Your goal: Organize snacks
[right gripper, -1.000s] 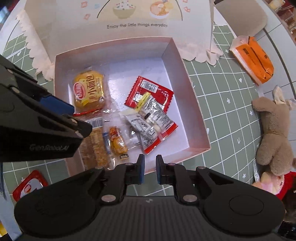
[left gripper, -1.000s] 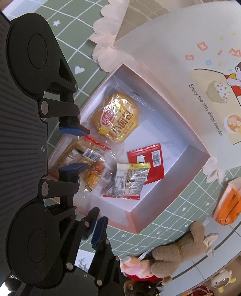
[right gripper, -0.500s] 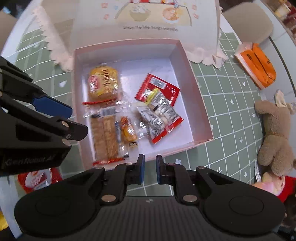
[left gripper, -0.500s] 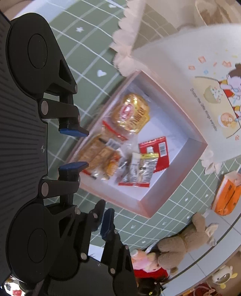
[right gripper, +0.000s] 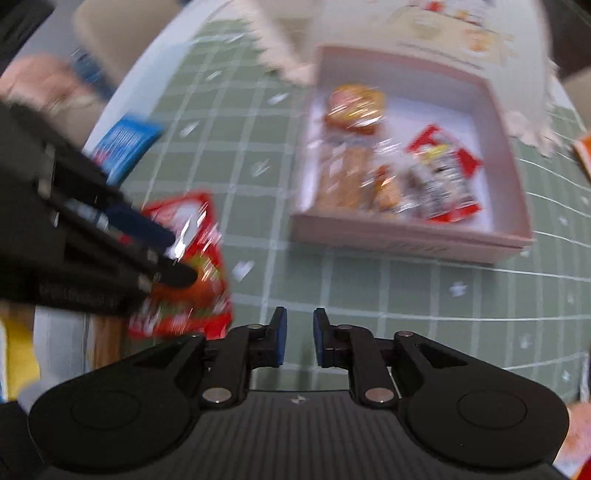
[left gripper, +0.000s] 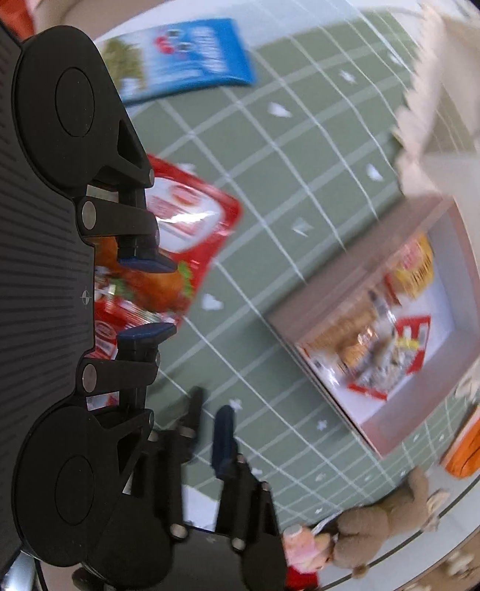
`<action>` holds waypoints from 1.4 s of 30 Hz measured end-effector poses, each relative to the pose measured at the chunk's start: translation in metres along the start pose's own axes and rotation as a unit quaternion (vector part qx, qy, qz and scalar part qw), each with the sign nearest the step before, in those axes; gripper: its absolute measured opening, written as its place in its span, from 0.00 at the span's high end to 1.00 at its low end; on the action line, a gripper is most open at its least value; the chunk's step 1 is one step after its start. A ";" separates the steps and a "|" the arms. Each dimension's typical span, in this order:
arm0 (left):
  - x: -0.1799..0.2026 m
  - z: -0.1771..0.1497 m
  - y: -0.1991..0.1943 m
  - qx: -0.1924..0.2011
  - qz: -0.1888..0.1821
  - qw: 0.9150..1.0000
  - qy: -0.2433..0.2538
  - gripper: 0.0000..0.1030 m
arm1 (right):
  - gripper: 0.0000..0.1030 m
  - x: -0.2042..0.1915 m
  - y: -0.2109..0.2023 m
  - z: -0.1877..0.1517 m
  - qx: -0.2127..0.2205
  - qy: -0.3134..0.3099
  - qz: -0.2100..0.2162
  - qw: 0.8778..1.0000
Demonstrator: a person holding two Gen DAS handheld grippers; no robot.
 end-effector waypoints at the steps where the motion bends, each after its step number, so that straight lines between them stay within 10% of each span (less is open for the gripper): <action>1: -0.003 -0.009 -0.001 0.008 0.007 1.000 -0.012 0.68 | 0.71 -0.005 0.005 -0.005 -0.002 -0.009 0.012 1.000; 8: -0.041 -0.061 -0.025 0.064 0.027 0.992 -0.106 0.68 | 0.60 -0.037 0.025 -0.034 -0.013 -0.001 0.082 0.997; 17: -0.152 -0.078 -0.052 0.164 0.082 0.959 -0.216 0.68 | 0.45 -0.038 0.026 -0.036 0.001 0.009 0.031 0.999; 24: -0.205 -0.055 -0.039 0.212 0.124 0.951 -0.189 0.68 | 0.41 -0.037 0.024 -0.031 0.008 0.034 0.000 0.999; 42: -0.115 -0.091 -0.010 0.167 -0.003 0.981 -0.099 0.63 | 0.50 -0.125 0.005 -0.034 0.036 0.036 0.077 0.996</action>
Point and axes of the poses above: each gripper's, at about its wrist camera, not at the fingertips, and y roughly the way its jaws point, x to its right, z to its top, the point moved 5 cm from there along y, roughly the way its jaws point, and after that the axes turned 8 degrees about x, right-handed, at the moved point
